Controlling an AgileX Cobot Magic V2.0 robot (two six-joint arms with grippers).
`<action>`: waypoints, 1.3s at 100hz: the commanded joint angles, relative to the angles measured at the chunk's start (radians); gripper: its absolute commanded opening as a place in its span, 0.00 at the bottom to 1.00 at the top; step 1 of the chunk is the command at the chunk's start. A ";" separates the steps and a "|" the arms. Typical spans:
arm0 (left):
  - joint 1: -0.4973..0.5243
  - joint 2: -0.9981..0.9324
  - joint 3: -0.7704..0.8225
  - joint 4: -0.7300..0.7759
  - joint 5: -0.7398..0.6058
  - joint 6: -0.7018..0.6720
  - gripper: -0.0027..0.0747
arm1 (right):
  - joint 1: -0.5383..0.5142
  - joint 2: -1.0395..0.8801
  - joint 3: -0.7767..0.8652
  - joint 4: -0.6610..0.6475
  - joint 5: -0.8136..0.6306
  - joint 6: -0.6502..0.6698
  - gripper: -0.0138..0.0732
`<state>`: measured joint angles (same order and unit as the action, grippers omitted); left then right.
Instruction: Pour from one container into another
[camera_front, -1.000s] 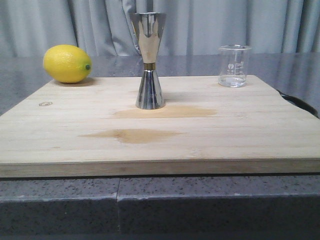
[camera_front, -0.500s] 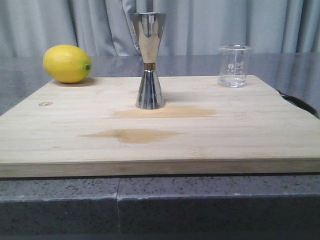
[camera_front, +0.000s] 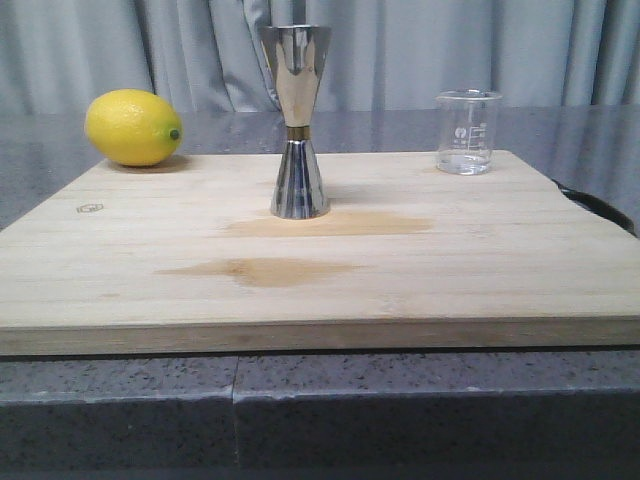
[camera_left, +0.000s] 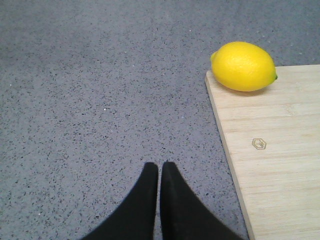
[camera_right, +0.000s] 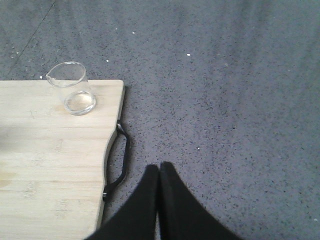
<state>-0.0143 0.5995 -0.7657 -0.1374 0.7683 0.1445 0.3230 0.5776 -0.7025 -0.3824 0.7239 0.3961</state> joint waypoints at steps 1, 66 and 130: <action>-0.005 -0.071 0.018 0.021 -0.104 -0.010 0.01 | -0.005 -0.001 -0.023 -0.033 -0.055 0.001 0.08; -0.005 -0.632 0.748 0.085 -0.763 -0.010 0.01 | -0.005 -0.001 -0.023 -0.033 -0.055 0.001 0.08; -0.005 -0.630 0.774 0.085 -0.809 -0.010 0.01 | -0.005 -0.001 -0.023 -0.033 -0.053 0.001 0.08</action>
<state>-0.0143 -0.0063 0.0031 -0.0508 0.0439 0.1407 0.3230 0.5776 -0.7025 -0.3824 0.7314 0.3961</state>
